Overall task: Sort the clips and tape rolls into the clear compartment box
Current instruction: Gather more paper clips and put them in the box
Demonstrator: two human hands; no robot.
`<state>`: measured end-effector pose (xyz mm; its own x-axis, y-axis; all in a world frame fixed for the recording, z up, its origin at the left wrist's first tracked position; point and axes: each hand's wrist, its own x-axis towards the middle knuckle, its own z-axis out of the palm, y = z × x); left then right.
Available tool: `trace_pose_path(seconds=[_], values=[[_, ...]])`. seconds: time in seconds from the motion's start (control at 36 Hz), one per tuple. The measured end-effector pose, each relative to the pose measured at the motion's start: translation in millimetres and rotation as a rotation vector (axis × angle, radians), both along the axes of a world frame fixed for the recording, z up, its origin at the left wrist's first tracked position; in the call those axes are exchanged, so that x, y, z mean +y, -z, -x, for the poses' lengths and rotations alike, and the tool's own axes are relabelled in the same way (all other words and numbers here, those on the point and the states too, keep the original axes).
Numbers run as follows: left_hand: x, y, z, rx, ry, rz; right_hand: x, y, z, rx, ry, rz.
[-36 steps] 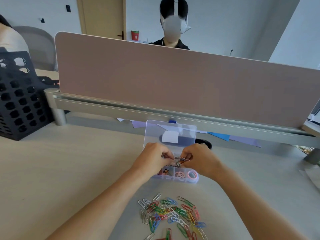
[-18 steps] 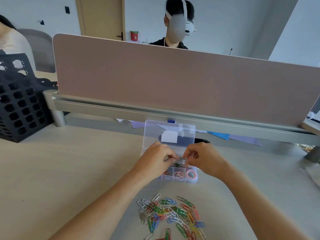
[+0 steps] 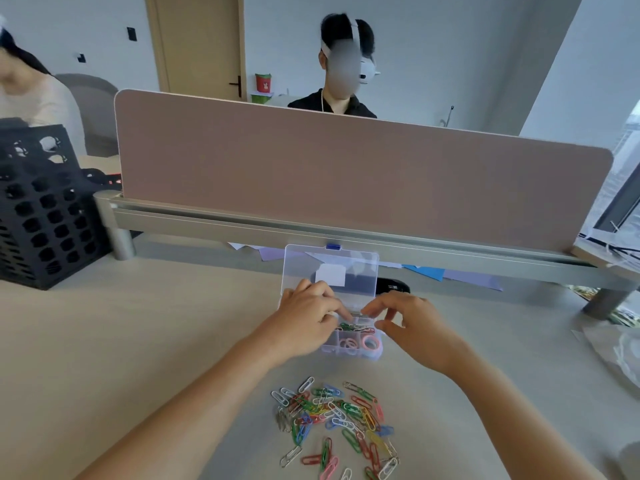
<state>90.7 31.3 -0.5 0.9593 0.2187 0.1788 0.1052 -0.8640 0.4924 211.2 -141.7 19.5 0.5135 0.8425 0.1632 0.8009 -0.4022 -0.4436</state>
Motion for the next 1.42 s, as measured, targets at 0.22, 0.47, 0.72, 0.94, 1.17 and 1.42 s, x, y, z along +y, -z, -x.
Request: trace_pose_path(seconds=[0.22,0.47,0.72,0.94,1.17,1.42], values=[[-18.3,-5.2,31.2,-0.022,0.033,0.118,-22.9,3.9,35.6,0.055,-0.045,0.123],[-28.2,24.6,73.6,0.137,-0.082,0.03,-46.7,36.2,67.9,0.129,0.077,0.166],[-45.0,20.4,96.0,0.135,-0.002,0.087,-50.4,40.1,91.0,0.165,0.004,0.11],[-11.8,17.1,113.2,0.282,-0.052,0.128,-79.8,30.1,71.5,0.291,-0.038,0.156],[-10.4,18.1,113.6,0.314,-0.092,0.245,-74.6,28.5,81.2,0.425,0.002,0.206],[-39.9,23.2,101.0,0.129,-0.075,0.319,-38.0,45.4,102.5,0.375,0.058,-0.036]])
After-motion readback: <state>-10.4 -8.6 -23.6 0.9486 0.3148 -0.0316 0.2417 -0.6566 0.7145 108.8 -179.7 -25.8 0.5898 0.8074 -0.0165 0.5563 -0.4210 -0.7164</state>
